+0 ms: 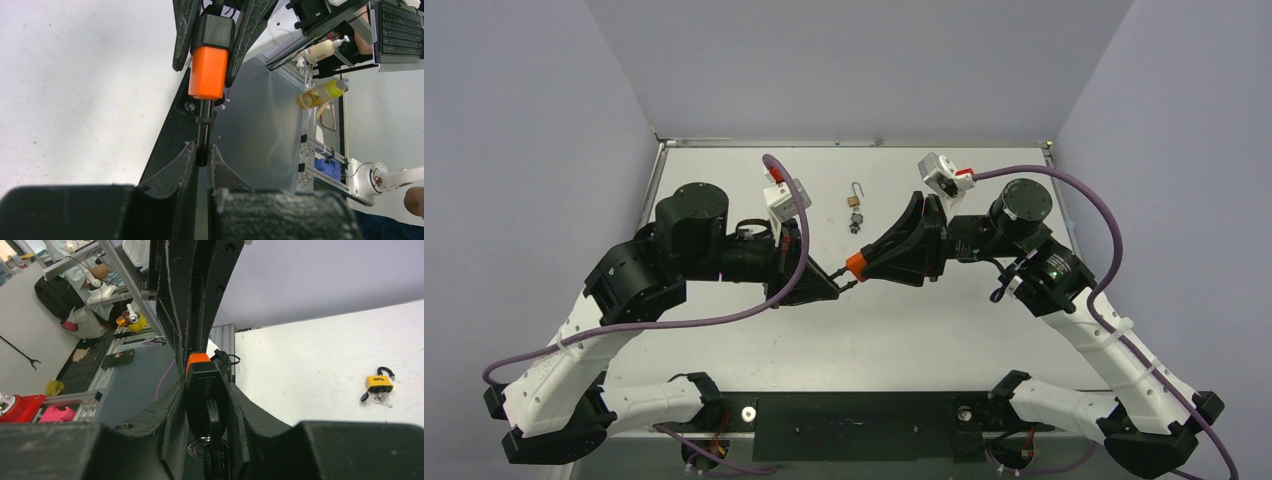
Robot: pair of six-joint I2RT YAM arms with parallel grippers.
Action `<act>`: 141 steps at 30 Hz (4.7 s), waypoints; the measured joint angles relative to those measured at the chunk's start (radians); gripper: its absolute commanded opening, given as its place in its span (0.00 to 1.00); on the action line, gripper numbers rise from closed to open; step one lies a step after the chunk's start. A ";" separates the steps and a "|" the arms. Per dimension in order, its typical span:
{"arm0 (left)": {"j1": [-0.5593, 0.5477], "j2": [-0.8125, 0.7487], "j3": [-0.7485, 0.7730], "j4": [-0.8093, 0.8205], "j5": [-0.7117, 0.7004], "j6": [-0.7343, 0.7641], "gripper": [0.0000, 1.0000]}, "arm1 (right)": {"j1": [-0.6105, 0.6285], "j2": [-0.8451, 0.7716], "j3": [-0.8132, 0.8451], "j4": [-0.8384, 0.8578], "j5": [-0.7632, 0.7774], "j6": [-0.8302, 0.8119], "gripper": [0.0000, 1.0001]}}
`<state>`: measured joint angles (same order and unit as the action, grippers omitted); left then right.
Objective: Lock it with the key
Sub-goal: Lock the lock.
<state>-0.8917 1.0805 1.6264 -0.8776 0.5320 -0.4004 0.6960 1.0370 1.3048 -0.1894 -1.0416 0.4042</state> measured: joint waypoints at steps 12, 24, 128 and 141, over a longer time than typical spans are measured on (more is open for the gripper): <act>-0.030 -0.035 -0.019 -0.055 -0.082 0.017 0.00 | 0.097 0.010 0.031 -0.127 0.129 -0.034 0.00; -0.033 -0.064 -0.050 -0.047 -0.168 0.009 0.00 | 0.143 0.024 0.032 -0.116 0.230 0.007 0.00; 0.077 -0.038 -0.096 0.116 -0.067 0.076 0.00 | -0.307 -0.077 -0.195 0.342 -0.078 0.229 0.68; 0.042 -0.022 -0.082 0.046 0.003 0.108 0.00 | -0.224 -0.051 -0.122 0.144 -0.137 0.048 0.55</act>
<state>-0.8497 1.0588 1.5440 -0.8318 0.5354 -0.2920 0.4725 0.9863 1.1824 -0.0456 -1.1786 0.4522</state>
